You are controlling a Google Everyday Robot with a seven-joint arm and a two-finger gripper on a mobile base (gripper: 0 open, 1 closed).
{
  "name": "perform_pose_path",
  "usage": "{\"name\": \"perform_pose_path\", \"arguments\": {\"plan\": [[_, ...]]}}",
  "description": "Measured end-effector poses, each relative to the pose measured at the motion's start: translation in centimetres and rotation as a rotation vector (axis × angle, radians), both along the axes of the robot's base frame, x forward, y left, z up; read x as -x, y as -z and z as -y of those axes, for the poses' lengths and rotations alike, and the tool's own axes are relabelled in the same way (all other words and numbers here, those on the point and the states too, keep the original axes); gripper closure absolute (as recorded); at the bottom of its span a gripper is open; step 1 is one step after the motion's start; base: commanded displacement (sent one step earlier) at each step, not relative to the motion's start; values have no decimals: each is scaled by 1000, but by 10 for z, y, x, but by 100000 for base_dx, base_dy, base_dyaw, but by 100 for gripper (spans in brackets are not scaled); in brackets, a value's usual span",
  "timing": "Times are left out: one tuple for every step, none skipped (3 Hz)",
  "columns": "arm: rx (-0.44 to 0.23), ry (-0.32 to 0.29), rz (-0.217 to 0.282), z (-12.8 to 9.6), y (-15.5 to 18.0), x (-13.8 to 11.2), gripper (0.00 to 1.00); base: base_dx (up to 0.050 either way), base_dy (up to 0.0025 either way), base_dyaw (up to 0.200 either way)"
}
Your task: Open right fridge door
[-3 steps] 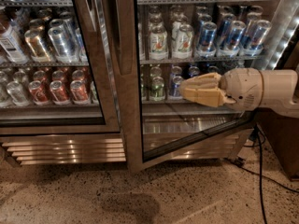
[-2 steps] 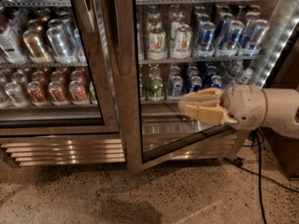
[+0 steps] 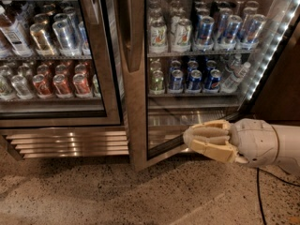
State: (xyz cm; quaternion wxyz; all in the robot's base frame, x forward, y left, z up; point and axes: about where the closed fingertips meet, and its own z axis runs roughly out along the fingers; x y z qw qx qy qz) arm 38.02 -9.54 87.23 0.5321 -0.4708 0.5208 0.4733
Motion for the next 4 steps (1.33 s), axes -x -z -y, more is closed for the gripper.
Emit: {"name": "perform_pose_path", "arguments": {"plan": [[0,0,0,0,0,0,100,-4997,-7,51],[0,0,0,0,0,0,100,-4998,-4,31],[0,0,0,0,0,0,100,-4990,-21,149],[0,0,0,0,0,0,100,1,-3,-19769]]}}
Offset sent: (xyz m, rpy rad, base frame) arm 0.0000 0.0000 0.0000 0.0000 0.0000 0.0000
